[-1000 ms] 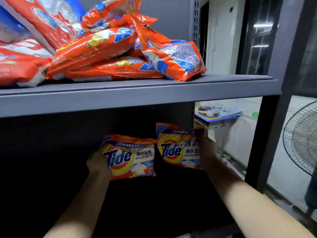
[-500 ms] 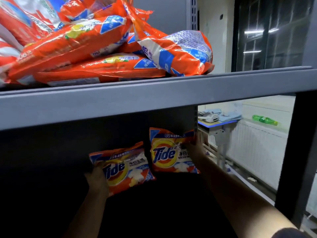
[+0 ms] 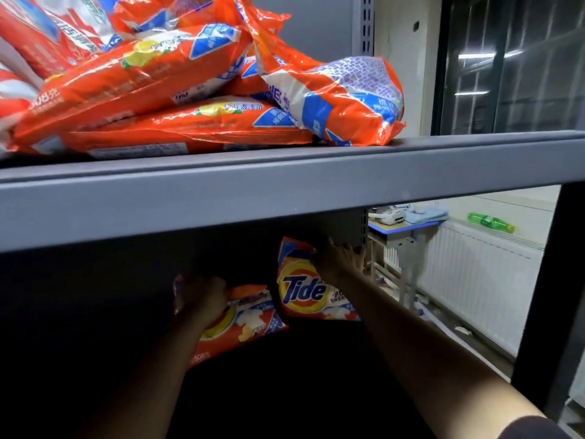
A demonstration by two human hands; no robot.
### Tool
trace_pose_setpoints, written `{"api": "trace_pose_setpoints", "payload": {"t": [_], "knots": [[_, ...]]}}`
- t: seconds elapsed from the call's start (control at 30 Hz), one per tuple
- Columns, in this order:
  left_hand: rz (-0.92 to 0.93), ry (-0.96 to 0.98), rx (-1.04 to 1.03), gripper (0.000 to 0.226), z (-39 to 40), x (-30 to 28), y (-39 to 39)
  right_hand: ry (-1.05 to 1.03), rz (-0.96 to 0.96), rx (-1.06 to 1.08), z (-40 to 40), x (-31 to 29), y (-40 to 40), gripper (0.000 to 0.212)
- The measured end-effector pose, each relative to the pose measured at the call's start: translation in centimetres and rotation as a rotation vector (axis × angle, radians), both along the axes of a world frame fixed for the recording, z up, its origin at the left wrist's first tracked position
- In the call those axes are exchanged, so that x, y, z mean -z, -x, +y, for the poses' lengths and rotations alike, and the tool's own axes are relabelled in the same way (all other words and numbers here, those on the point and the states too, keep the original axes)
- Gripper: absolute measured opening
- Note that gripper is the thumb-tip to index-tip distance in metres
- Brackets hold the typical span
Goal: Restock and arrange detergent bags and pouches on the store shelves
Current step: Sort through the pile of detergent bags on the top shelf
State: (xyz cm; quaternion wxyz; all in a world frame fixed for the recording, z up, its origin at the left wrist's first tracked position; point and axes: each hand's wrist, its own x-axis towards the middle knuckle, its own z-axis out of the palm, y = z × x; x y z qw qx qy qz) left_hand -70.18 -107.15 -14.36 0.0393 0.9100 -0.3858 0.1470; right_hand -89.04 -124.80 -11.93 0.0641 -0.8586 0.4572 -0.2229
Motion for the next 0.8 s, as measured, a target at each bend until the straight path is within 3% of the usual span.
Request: {"api": "trace_pose_setpoints", "payload": {"t": [0.07, 0.2, 0.3, 0.5, 0.67, 0.8], "knots": [[-0.065, 0.134, 0.016, 0.018, 0.1, -0.6, 0.4, -0.027, 0.047, -0.008, 0.5, -0.2, -0.1, 0.038], [0.104, 0.497, 0.131, 0.025, -0.7, -2.8, 1.1, 0.113, 0.016, -0.026, 1.5, -1.4, -0.2, 0.029], [0.188, 0.554, 0.221, 0.027, -1.5, -3.5, 2.2, 0.228, -0.089, -0.027, 1.8, -1.9, 0.1, 0.036], [0.302, 0.667, 0.166, 0.022, -2.7, -3.4, 2.9, 0.224, -0.275, -0.077, 0.9, -2.6, 1.9, 0.041], [0.360, 0.662, 0.170, 0.026, -3.6, -3.3, 3.1, 0.276, -0.417, -0.270, 0.0, -3.0, 2.6, 0.038], [0.477, 0.739, 0.270, 0.047, -4.1, -3.5, 3.9, 0.158, -0.220, -0.260, -1.9, -1.3, 1.4, 0.040]]}}
